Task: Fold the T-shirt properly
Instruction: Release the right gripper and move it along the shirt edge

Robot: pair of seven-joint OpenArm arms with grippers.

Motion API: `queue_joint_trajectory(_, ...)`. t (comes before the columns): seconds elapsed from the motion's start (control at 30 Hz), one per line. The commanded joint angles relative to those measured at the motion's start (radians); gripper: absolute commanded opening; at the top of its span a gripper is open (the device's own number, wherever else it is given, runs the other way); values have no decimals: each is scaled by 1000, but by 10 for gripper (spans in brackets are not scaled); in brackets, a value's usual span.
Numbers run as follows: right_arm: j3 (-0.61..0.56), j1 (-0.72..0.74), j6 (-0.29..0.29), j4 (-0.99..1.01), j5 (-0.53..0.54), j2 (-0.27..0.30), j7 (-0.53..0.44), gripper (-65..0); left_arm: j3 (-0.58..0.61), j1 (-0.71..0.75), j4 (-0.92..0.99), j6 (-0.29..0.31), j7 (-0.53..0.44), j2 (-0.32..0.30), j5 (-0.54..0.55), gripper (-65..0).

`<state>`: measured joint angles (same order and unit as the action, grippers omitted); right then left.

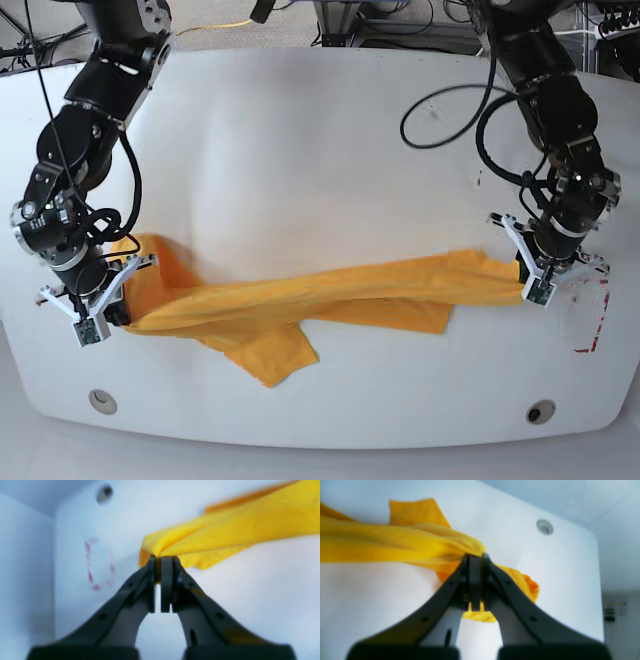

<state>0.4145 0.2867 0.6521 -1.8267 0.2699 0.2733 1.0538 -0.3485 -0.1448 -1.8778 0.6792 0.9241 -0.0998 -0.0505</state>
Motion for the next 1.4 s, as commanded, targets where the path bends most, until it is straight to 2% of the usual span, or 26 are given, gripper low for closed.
queue_joint_trajectory(0.0,39,-42,2,-40,19,-15,-28,-650,-28,52,-39,-3,-29,-27,10,-650)
queue_joint_trajectory(0.23,97,-220,2,-81,19,-70,-28,-650,-117,201,-41,19,-29,-36,7,-650)
queue_joint_trajectory(0.37,134,-306,2,-84,19,-130,-28,-650,-169,250,-38,19,-30,-38,2,-650)
queue_joint_trajectory(0.43,143,-340,2,-83,19,-147,-28,-650,-186,276,-38,19,-30,-59,2,-650)
queue_joint_trajectory(0.57,145,-419,4,-83,19,-180,-28,-650,-192,327,-38,19,-30,-81,4,-650)
queue_joint_trajectory(0.67,143,-465,31,-84,19,-197,-25,-644,-192,356,-38,19,-30,-94,4,-650)
queue_joint_trajectory(0.73,142,-485,46,-84,19,-208,-8,-606,-192,363,-38,19,-30,-100,4,-650)
queue_joint_trajectory(0.9,148,-507,46,-87,21,-243,84,-317,-192,376,-36,19,-30,-108,4,-650)
queue_joint_trajectory(0.97,148,-507,46,-109,30,-243,92,-257,-192,380,-36,19,-30,-107,4,-650)
queue_joint_trajectory(1.07,148,-502,46,-138,90,-237,93,-249,-192,382,-36,19,-30,-107,2,-650)
queue_joint_trajectory(1.2,142,-430,46,-127,180,-184,93,-247,-189,382,-36,19,-30,-107,2,-650)
queue_joint_trajectory(1.37,137,-292,46,-8,180,-164,95,-247,-192,382,-36,19,-30,-107,1,-650)
